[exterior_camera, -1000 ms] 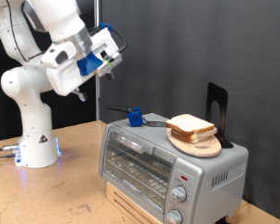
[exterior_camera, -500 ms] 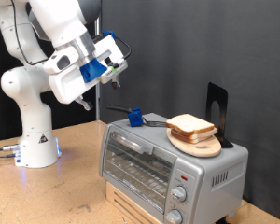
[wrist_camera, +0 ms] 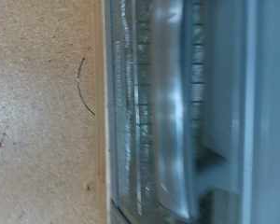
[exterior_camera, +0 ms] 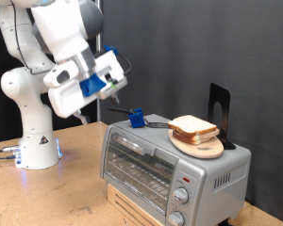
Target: Make a piece of toast with the oven
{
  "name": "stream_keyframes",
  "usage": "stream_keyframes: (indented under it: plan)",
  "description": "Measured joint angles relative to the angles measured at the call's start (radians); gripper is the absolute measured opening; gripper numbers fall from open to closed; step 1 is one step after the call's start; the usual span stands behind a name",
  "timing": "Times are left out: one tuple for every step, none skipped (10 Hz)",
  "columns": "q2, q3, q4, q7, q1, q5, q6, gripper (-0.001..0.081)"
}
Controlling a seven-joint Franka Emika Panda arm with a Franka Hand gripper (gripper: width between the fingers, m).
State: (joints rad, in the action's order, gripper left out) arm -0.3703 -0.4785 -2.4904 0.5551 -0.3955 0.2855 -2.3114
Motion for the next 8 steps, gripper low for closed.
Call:
stream_keyframes:
  plan:
    - [0.014,0.005,-0.026,0.000,-0.001,0.001,-0.041,0.0808]
    - [0.024,0.009,-0.047,0.000,-0.004,0.010,-0.077,0.0808]
    - [0.033,0.014,-0.063,0.000,-0.008,0.021,-0.107,0.0808]
    - [0.039,0.021,-0.076,0.000,-0.010,0.032,-0.130,0.0808]
    - [0.046,0.027,-0.086,0.000,-0.013,0.041,-0.149,0.0808]
    - [0.057,0.036,-0.095,0.002,-0.015,0.047,-0.166,0.0808]
    - [0.066,0.046,-0.102,0.005,-0.016,0.050,-0.182,0.0808]
    - [0.074,0.055,-0.110,0.006,-0.018,0.055,-0.195,0.0808]
